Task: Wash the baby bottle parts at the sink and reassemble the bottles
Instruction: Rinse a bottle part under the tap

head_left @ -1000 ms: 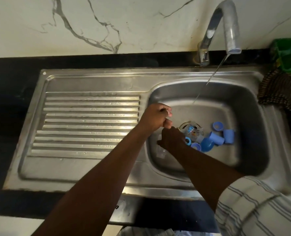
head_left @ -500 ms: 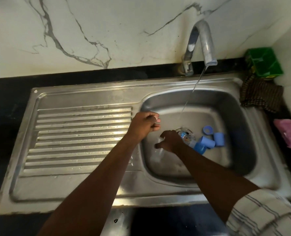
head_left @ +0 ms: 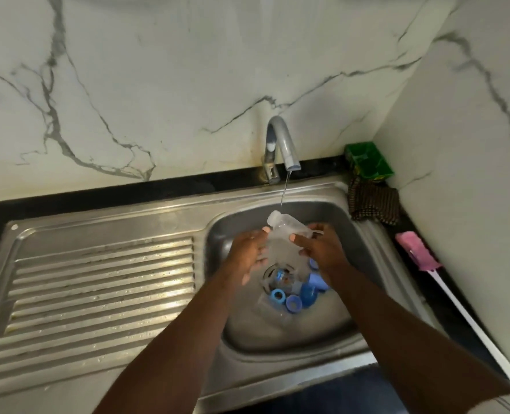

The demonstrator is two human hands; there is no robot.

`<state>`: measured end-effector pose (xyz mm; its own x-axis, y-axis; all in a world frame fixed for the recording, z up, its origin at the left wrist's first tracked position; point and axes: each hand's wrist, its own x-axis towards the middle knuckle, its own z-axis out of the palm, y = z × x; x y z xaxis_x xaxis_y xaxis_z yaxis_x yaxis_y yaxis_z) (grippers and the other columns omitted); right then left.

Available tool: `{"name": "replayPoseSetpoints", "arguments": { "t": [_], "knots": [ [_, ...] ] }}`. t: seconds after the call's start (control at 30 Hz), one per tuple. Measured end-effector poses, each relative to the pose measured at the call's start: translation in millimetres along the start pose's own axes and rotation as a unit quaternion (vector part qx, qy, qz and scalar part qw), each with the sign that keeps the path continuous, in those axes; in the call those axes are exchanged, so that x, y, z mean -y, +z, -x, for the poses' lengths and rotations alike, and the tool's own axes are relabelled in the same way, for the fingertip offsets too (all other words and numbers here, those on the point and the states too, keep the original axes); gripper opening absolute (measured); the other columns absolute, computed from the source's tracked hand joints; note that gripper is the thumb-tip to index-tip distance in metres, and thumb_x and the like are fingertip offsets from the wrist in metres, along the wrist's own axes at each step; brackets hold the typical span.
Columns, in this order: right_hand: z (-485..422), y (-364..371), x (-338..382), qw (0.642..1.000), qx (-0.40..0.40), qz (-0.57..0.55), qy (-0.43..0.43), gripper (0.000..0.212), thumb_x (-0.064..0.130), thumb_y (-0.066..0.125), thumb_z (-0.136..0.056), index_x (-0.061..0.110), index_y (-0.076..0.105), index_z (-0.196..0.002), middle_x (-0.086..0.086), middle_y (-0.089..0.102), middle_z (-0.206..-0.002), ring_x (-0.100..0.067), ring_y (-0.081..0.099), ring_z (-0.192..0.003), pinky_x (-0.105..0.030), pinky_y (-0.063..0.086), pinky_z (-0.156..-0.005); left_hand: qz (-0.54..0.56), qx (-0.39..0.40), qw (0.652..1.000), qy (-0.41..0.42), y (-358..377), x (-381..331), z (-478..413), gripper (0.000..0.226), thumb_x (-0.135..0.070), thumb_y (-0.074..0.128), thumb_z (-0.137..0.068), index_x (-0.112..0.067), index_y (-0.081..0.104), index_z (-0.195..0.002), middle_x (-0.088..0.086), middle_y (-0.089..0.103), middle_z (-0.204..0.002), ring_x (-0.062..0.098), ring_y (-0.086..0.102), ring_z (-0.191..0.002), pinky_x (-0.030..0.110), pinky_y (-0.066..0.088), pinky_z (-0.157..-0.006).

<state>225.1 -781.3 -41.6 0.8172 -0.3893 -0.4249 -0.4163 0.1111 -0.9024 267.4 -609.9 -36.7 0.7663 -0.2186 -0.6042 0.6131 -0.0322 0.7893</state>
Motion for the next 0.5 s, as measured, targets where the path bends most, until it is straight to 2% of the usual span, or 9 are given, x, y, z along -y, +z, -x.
{"name": "replayPoseSetpoints", "arguments": {
  "t": [0.07,0.1,0.17,0.23,0.33,0.43,0.5],
  "knots": [
    [1.8,-2.1,6.3,1.0,0.006,-0.02,-0.005,0.038,0.008,0.079,-0.081,0.015,0.056,-0.111,-0.01,0.066,-0.108,-0.022,0.067,-0.091,-0.032,0.056,-0.07,0.024,0.07,0.997,-0.005,16.6,-1.5,3.5,0.015,-0.03,0.061,-0.099,-0.02,0.062,-0.11,0.006,0.066,-0.118,0.021,0.061,-0.112,0.045,0.053,-0.098],
    [2.1,-2.1,9.0,1.0,0.017,-0.019,0.0,0.032,0.009,0.076,-0.084,0.015,0.058,-0.111,-0.011,0.067,-0.108,-0.024,0.068,-0.094,-0.034,0.059,-0.073,0.023,0.079,0.997,0.0,21.9,-2.8,2.8,0.016,-0.028,0.06,-0.1,-0.018,0.063,-0.112,0.008,0.067,-0.119,0.022,0.062,-0.113,0.045,0.052,-0.1],
    [0.6,-2.1,12.5,0.999,0.038,-0.002,0.011,0.023,0.015,0.073,-0.089,0.017,0.06,-0.107,-0.011,0.069,-0.107,-0.027,0.07,-0.097,-0.041,0.06,-0.083,0.031,0.071,0.997,0.008,31.3,-8.3,-0.5,0.02,-0.025,0.057,-0.101,-0.012,0.063,-0.116,0.012,0.071,-0.116,0.026,0.066,-0.112,0.045,0.052,-0.101],
    [-2.1,-1.0,16.8,0.999,0.046,0.021,0.006,0.022,0.021,0.073,-0.089,0.021,0.062,-0.107,-0.009,0.07,-0.107,-0.026,0.07,-0.097,-0.045,0.059,-0.085,0.029,0.064,0.997,0.026,35.0,-16.2,-7.1,0.024,-0.024,0.06,-0.1,-0.011,0.064,-0.119,0.013,0.072,-0.115,0.029,0.068,-0.11,0.046,0.054,-0.099],
    [-8.5,-6.0,34.2,0.993,0.097,0.066,-0.001,0.027,0.025,0.068,-0.091,0.02,0.061,-0.117,-0.003,0.068,-0.111,-0.024,0.064,-0.106,-0.043,0.056,-0.086,-0.018,0.052,0.996,0.074,38.3,-37.3,-15.3,0.029,-0.021,0.069,-0.093,-0.021,0.063,-0.122,0.005,0.072,-0.115,0.023,0.07,-0.105,0.041,0.059,-0.089],
    [-18.6,-7.9,55.0,0.986,0.157,0.058,0.013,0.023,0.009,0.058,-0.092,0.01,0.061,-0.115,-0.015,0.064,-0.116,-0.027,0.062,-0.104,-0.042,0.051,-0.091,-0.093,0.049,0.986,0.13,38.5,-54.1,-19.1,0.047,-0.023,0.079,-0.083,-0.016,0.062,-0.127,0.009,0.071,-0.116,0.025,0.07,-0.104,0.043,0.059,-0.089],
    [-23.6,-3.7,67.7,0.99,0.139,0.009,0.024,0.024,-0.003,0.053,-0.094,0.004,0.06,-0.116,-0.02,0.065,-0.115,-0.028,0.064,-0.093,-0.035,0.054,-0.078,-0.133,0.033,0.976,0.167,36.5,-57.7,-24.0,0.046,-0.025,0.079,-0.083,-0.011,0.065,-0.123,0.011,0.072,-0.115,0.028,0.07,-0.105,0.049,0.056,-0.095]
  ]
}}
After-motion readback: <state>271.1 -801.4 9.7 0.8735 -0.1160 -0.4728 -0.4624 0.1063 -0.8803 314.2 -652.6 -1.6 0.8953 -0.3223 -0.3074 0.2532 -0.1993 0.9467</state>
